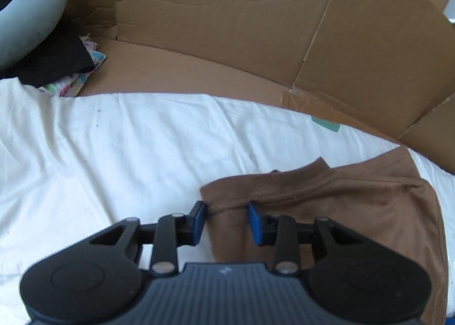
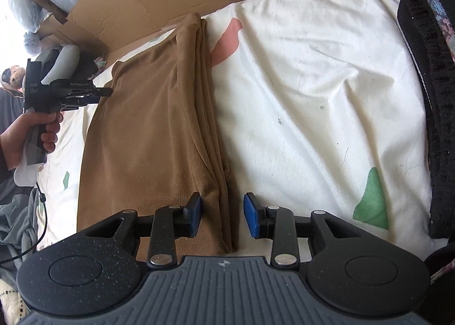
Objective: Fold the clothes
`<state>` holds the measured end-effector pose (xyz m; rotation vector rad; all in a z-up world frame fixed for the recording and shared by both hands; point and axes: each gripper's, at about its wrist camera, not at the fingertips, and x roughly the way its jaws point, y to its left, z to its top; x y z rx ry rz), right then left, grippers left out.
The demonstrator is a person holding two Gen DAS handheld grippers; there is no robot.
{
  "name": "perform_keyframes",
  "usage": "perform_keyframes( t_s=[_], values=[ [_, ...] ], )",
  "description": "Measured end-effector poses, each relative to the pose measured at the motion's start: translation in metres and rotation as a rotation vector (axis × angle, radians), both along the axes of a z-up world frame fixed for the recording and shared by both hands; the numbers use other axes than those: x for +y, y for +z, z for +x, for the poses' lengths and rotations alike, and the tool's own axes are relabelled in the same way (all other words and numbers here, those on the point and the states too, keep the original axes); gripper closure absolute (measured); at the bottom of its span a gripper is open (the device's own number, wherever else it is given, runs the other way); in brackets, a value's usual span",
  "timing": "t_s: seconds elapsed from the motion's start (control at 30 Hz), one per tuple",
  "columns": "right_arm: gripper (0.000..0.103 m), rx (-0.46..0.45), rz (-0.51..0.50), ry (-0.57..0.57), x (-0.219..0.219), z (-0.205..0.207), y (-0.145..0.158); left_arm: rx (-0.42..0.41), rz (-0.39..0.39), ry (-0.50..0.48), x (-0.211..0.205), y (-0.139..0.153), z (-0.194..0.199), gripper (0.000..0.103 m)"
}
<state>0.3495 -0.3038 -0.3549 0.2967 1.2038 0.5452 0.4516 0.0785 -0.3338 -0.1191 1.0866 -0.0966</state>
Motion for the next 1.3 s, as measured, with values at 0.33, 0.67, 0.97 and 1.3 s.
perform_keyframes(
  t_s=[0.33,0.67,0.97,1.3],
  values=[
    [0.065,0.031,0.043,-0.005,-0.005,0.002,-0.009,0.008,-0.105,-0.003,0.019,0.023,-0.077,0.062],
    [0.065,0.054,0.07,0.016,-0.011,0.009,-0.013,0.04,-0.206,0.11,0.02,0.029,-0.151,0.058],
    [0.087,0.061,0.092,0.016,-0.006,0.009,-0.009,0.122,-0.231,0.037,0.006,0.018,-0.193,0.055],
    [0.09,0.035,0.079,0.022,-0.004,0.008,0.002,0.186,-0.299,0.025,0.01,0.0,-0.214,0.058]
  ],
)
